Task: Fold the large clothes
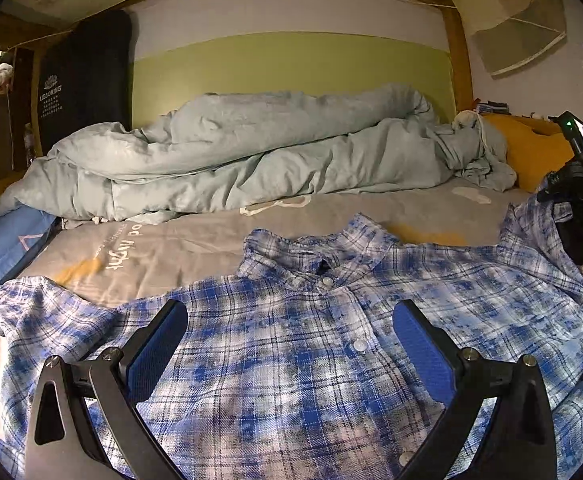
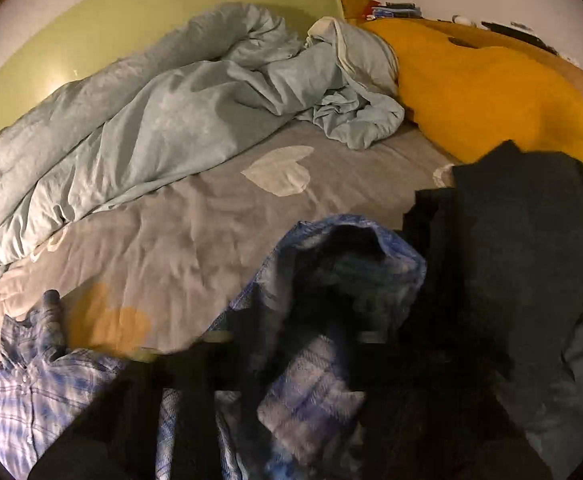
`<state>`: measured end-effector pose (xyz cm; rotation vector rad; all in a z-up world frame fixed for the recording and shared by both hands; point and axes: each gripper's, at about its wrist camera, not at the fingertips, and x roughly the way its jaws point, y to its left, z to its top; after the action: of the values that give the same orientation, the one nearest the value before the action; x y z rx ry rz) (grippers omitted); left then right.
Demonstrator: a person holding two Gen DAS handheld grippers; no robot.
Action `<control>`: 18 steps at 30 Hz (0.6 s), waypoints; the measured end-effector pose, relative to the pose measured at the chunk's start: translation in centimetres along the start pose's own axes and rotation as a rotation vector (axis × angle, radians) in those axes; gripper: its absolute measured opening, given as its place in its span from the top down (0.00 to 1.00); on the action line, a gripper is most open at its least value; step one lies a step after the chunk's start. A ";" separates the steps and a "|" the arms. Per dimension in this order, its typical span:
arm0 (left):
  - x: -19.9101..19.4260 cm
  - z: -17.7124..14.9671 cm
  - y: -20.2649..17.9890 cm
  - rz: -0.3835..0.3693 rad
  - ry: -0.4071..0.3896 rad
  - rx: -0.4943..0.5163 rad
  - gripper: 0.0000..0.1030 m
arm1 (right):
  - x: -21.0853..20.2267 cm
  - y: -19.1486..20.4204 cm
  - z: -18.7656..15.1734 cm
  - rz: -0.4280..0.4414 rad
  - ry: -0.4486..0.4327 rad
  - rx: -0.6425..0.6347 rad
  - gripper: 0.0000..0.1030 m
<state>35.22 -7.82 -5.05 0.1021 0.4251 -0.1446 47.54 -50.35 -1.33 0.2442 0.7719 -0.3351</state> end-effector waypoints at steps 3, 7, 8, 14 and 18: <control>-0.4 0.2 0.4 0.016 -0.017 -0.021 0.00 | -2.0 1.1 -0.8 0.091 -0.024 -0.026 0.98; -2.1 0.8 1.6 0.038 -0.059 -0.057 0.00 | -7.0 5.0 -3.7 0.295 -0.029 -0.102 0.98; -2.5 0.8 1.9 0.051 -0.071 -0.064 0.00 | -8.1 6.5 -4.7 0.335 -0.013 -0.131 0.98; -3.5 1.3 4.5 0.130 -0.071 -0.130 0.00 | -8.7 14.4 -10.9 0.544 0.151 -0.197 0.98; -3.0 1.2 6.0 0.124 -0.036 -0.169 0.00 | -6.9 17.3 -14.9 0.499 0.232 -0.250 0.81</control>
<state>34.00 -1.75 -2.28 -0.0408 0.3919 0.0121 40.07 -28.04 -5.12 0.2332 0.9411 0.2656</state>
